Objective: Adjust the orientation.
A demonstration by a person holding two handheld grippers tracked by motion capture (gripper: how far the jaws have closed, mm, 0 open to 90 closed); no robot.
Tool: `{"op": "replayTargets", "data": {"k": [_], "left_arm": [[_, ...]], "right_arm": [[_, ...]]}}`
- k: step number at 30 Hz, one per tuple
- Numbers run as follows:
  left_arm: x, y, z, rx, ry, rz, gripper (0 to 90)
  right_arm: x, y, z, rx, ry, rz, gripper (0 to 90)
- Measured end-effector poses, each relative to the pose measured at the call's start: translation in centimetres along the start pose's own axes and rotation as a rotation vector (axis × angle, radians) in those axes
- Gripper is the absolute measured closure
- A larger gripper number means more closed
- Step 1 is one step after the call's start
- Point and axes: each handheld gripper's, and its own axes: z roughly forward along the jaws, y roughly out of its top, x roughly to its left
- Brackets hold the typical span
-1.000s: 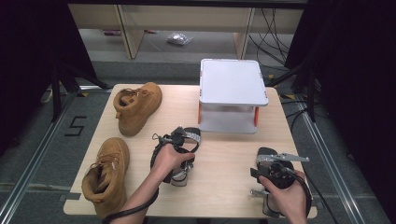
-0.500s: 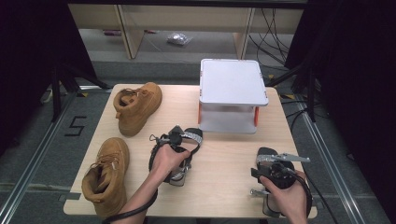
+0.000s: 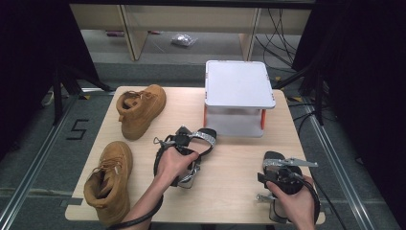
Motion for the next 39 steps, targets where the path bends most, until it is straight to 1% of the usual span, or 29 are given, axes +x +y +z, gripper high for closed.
{"op": "replayTargets", "data": {"k": [1,2,4,7,8,9,10,13,14,16,17,18,19,20,22,23,24,25,27,28,29,30,31,33,34,36,37,38,39], "left_arm": [[-0.2,0.1,0.0,-0.01,-0.004,-0.004,42.4],[-0.5,0.5,0.0,-0.023,-0.01,-0.002,42.5],[-0.7,0.8,0.0,-0.029,-0.013,-0.004,42.5],[-1.0,1.6,0.3,-0.053,-0.017,-0.013,42.6],[-1.3,2.1,0.6,-0.057,-0.008,-0.016,42.6],[-1.3,2.1,0.6,-0.057,-0.008,-0.016,42.6],[-1.4,2.4,0.8,-0.06,-0.009,-0.023,42.6],[-1.8,3.3,1.5,-0.079,-0.009,-0.03,42.6],[-2.0,3.6,1.7,-0.087,-0.005,-0.03,42.7],[-2.4,4.2,2.1,-0.091,0.0,-0.024,42.7],[-2.5,4.4,2.2,-0.089,-0.001,-0.026,42.7],[-2.7,4.7,2.4,-0.093,-0.005,-0.03,42.7],[-2.8,5.0,2.6,-0.092,-0.004,-0.027,42.7],[-2.9,5.2,2.8,-0.094,-0.001,-0.013,42.7],[-3.3,5.6,3.2,-0.104,0.0,-0.018,42.8],[-3.3,5.8,3.3,-0.106,0.0,-0.019,42.8],[-3.4,6.0,3.5,-0.113,0.002,-0.022,42.8],[-3.5,6.4,4.0,-0.124,0.008,-0.026,42.8],[-3.6,6.5,4.2,-0.128,0.013,-0.032,42.8],[-3.6,6.8,4.7,-0.134,0.017,-0.037,42.8],[-3.6,6.8,4.7,-0.134,0.017,-0.037,42.9],[-3.6,7.0,4.9,-0.135,0.017,-0.043,42.9],[-3.6,7.1,5.1,-0.136,0.018,-0.042,42.8],[-3.8,7.3,5.4,-0.136,0.032,-0.05,42.8],[-3.9,7.5,5.7,-0.136,0.025,-0.064,42.8],[-4.0,7.6,5.7,-0.142,0.026,-0.061,42.8],[-4.1,7.6,5.9,-0.156,0.024,-0.061,42.9],[-4.2,7.7,5.9,-0.148,0.025,-0.06,42.8],[-4.4,7.8,6.1,-0.155,0.035,-0.065,42.8]], "right_arm": [[0.0,0.0,0.0,0.0,0.0,0.0,56.7],[-0.3,0.0,0.0,0.0,0.003,-0.031,56.7],[-0.4,0.0,0.0,-0.004,-0.001,-0.042,56.7],[-0.5,0.0,0.0,-0.002,-0.004,-0.042,56.7],[-0.6,0.0,0.0,-0.006,0.003,-0.035,56.7],[-0.6,0.0,0.0,-0.006,0.003,-0.035,56.7],[-0.6,0.0,0.0,-0.002,-0.014,-0.042,56.7],[-0.6,0.0,0.0,-0.001,0.002,-0.037,56.7],[-0.7,0.0,0.0,-0.003,-0.014,-0.038,56.6],[-0.7,0.0,0.0,-0.006,-0.01,-0.037,56.7],[-0.7,0.0,-0.1,0.003,-0.001,-0.024,56.7],[-0.7,0.0,0.0,-0.001,-0.009,-0.031,56.7],[-0.7,0.0,0.0,-0.001,-0.009,-0.031,56.7],[-0.7,0.0,0.0,0.003,-0.005,-0.029,56.7],[-0.7,-0.1,0.0,0.002,-0.007,-0.027,56.7],[-0.7,-0.1,-0.1,0.01,-0.01,-0.014,56.7],[-0.9,-0.1,-0.1,0.004,-0.006,-0.031,56.7],[-0.9,-0.1,0.0,0.001,-0.018,-0.028,56.7],[-0.9,-0.1,0.0,0.001,-0.017,-0.028,56.7],[-0.9,-0.1,0.0,0.002,-0.012,-0.03,56.7],[-0.9,-0.1,0.0,0.002,0.0,-0.028,56.7],[-0.9,-0.1,0.0,0.002,0.0,-0.028,56.7],[-0.9,-0.1,0.1,0.003,-0.015,-0.032,56.7],[-0.9,-0.1,0.2,0.004,-0.015,-0.029,56.7],[-1.0,-0.1,0.2,0.003,-0.014,-0.033,56.6],[-0.9,-0.1,0.2,0.006,-0.015,-0.034,56.6],[-0.9,-0.1,0.1,0.007,-0.007,-0.033,56.7],[-0.8,-0.1,0.0,0.018,-0.008,-0.018,56.7],[-0.8,-0.1,0.0,0.018,-0.008,-0.018,56.7]]}}
